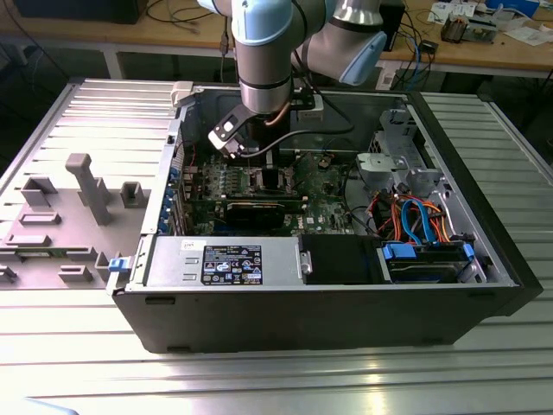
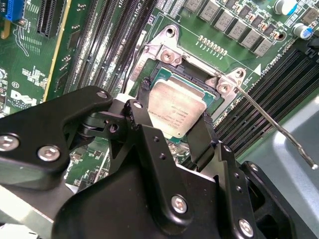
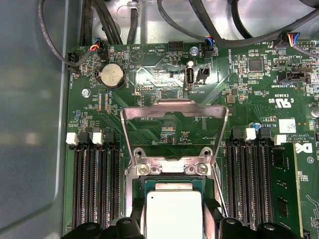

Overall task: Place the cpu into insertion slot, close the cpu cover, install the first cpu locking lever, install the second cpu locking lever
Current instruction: 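Place the cpu into insertion slot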

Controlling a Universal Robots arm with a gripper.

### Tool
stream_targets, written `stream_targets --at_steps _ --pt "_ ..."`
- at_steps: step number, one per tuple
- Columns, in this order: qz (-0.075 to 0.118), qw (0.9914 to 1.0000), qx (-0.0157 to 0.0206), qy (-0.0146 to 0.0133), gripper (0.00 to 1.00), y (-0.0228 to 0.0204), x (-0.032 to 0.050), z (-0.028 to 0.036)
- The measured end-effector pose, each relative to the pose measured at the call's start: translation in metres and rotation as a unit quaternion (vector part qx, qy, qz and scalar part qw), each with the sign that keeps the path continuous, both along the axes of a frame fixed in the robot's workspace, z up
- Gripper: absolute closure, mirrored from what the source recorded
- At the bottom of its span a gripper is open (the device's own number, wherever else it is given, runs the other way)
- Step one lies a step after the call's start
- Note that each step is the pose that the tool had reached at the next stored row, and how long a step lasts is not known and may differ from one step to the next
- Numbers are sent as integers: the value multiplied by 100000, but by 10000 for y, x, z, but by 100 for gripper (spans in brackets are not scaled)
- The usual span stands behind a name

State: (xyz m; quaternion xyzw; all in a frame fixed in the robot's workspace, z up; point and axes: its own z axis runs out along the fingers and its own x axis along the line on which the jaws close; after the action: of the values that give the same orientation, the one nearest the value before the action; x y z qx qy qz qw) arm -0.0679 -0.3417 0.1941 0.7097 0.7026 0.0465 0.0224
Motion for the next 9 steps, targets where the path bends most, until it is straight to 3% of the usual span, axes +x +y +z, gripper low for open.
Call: stream_targets --at_steps 5,6,9 --pt "-7 100000 87 -61 40 4 2 -9" --pt "-6 100000 44 -31 33 3 1 -6" --pt "-4 100000 38 -16 33 2 2 -3"
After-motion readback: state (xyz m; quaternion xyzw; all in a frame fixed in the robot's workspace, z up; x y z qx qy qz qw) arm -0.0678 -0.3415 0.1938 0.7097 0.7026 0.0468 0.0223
